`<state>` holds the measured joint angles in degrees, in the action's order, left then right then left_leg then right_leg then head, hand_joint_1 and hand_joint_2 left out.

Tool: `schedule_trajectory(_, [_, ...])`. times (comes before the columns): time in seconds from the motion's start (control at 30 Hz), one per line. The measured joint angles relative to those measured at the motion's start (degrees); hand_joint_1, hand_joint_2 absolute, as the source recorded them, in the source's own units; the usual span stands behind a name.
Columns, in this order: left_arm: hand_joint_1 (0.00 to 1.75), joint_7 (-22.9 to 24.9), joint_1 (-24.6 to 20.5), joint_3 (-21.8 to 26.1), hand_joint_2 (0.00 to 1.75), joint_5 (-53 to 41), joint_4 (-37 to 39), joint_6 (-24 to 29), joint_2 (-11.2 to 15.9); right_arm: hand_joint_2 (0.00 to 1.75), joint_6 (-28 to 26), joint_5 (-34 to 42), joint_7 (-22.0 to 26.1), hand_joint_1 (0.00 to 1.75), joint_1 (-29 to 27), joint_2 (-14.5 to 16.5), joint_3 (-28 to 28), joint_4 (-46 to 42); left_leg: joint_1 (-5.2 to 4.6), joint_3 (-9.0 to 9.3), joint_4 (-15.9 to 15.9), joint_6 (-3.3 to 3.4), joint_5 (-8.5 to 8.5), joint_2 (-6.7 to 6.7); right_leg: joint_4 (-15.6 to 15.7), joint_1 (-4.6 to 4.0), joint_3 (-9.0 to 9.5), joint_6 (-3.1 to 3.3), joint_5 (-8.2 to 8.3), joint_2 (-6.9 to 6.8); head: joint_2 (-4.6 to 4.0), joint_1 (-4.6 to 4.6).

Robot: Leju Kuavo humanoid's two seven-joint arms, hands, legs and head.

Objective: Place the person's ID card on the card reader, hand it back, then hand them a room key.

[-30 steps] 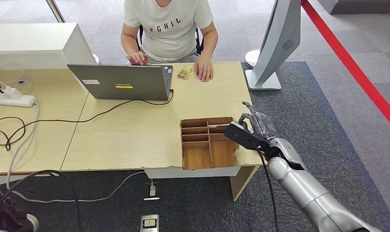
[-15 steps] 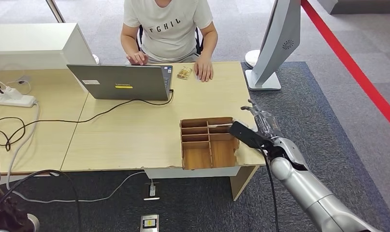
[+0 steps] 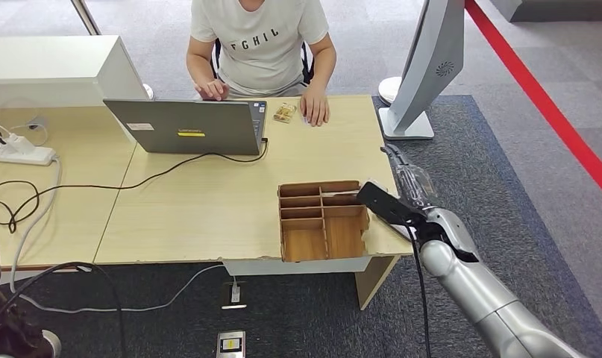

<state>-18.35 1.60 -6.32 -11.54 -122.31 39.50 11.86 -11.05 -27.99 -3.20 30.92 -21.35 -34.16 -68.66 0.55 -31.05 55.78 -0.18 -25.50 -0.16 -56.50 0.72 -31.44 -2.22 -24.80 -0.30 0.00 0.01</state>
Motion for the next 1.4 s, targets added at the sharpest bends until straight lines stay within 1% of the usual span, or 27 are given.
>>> schedule_trajectory(0.57, [0.0, 0.2, -0.03, 0.0, 1.75, 0.24, 0.0, 0.0, -0.02, 1.75, 1.13, 2.3, 1.26, 0.0, -3.29, 1.73, -0.91, -4.32, 0.0, 0.0, 0.0, 0.0, 0.0, 0.0, 0.0, 0.0, -0.01, 0.0, 0.0, 0.0, 0.0, 0.0])
schedule_trajectory(0.93, [0.0, 0.05, 0.0, 0.0, 1.75, 0.37, 0.0, 0.0, -0.02, 1.75, 1.19, 3.09, 2.37, 0.0, -3.52, 2.97, -1.62, -4.66, 0.0, -0.01, 0.0, 0.0, 0.0, 0.0, 0.0, 0.0, 0.01, 0.0, 0.0, 0.0, 0.0, 0.01])
schedule_trajectory(1.03, [0.0, -0.4, -0.03, 0.0, 1.75, 0.72, 0.0, 0.0, -0.03, 1.75, 1.2, 2.75, 2.86, 0.05, -3.23, 3.56, -1.83, -4.63, 0.0, -0.01, -0.01, 0.0, 0.0, 0.0, -0.01, 0.0, 0.01, 0.0, 0.0, 0.0, 0.0, 0.01])
schedule_trajectory(1.23, [0.0, -1.32, -0.15, 0.02, 1.75, 0.97, 0.0, 0.0, -0.21, 1.75, 1.39, 2.19, 3.9, 0.29, -1.57, 5.08, -2.39, -4.03, 0.0, -0.01, -0.01, 0.0, 0.0, 0.0, -0.02, 0.0, 0.01, 0.0, 0.0, 0.0, 0.0, 0.0])
schedule_trajectory(1.4, [0.0, -1.87, 0.24, 0.21, 1.75, 1.03, 0.0, 0.0, -0.42, 1.75, 1.41, 2.08, 4.35, 0.31, -0.56, 6.2, -2.98, -2.58, 0.01, -0.01, -0.01, 0.0, 0.0, 0.0, -0.02, 0.0, 0.02, 0.01, -0.01, 0.0, 0.0, 0.01])
